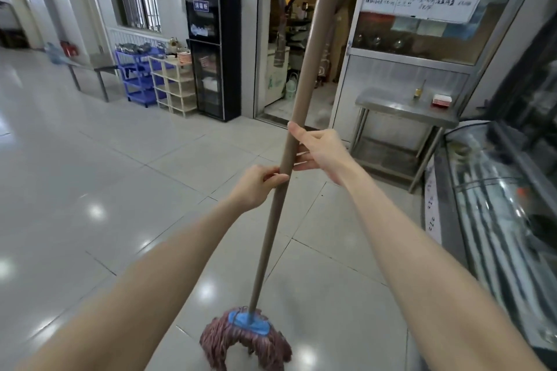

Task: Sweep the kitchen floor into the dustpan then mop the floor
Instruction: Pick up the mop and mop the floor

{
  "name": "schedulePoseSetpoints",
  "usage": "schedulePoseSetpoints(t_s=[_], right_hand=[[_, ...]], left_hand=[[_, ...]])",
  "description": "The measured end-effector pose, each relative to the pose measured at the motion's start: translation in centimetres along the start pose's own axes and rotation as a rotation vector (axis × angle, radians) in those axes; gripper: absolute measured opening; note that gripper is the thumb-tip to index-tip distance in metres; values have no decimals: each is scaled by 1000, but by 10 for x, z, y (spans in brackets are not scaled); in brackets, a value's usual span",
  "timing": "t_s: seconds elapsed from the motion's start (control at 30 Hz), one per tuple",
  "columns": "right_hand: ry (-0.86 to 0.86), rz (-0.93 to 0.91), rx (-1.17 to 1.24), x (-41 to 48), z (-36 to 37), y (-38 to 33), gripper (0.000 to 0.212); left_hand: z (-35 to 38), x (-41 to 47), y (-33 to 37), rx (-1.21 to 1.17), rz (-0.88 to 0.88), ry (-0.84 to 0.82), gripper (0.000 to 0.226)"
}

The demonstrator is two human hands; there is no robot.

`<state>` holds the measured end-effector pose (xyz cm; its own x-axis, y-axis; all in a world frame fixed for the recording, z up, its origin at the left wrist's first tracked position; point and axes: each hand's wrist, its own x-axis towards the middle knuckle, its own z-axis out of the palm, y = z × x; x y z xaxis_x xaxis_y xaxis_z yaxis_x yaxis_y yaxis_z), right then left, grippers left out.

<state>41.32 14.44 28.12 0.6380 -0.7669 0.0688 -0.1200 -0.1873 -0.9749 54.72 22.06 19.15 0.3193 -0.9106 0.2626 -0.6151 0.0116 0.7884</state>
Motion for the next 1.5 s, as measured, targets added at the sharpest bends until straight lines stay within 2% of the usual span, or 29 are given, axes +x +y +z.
schedulePoseSetpoints(t_s=[0.13,0.3,0.43,0.57,0.67,0.77,0.93,1.13,1.3,1.5], right_hand=[[15,-1,-1,71,13,1,39],[52,43,7,141,31,18,45],[96,107,28,202,52,49,37],[151,203,14,251,70,93,44],[168,296,6,263,82,130,31],[226,382,24,264,88,155,16],[331,439,47,261,84,162,23],[383,305,36,239,79,127,19],[434,190,31,176,82,96,14],[448,160,39,77,106,80,16]], left_hand=[[-21,64,-34,-22,-9,-13,25],[-30,129,-81,-13,6,-75,19],[-33,186,-138,-16,-36,-162,20],[-19,224,-191,-26,-97,-237,24],[0,236,-226,-58,-155,-294,29],[11,241,-246,-94,-157,-385,20],[16,239,-259,-83,-127,-452,28],[9,231,-233,-171,-88,-402,36],[-1,187,-190,-227,22,-373,20],[-8,103,-160,-210,70,-390,14]])
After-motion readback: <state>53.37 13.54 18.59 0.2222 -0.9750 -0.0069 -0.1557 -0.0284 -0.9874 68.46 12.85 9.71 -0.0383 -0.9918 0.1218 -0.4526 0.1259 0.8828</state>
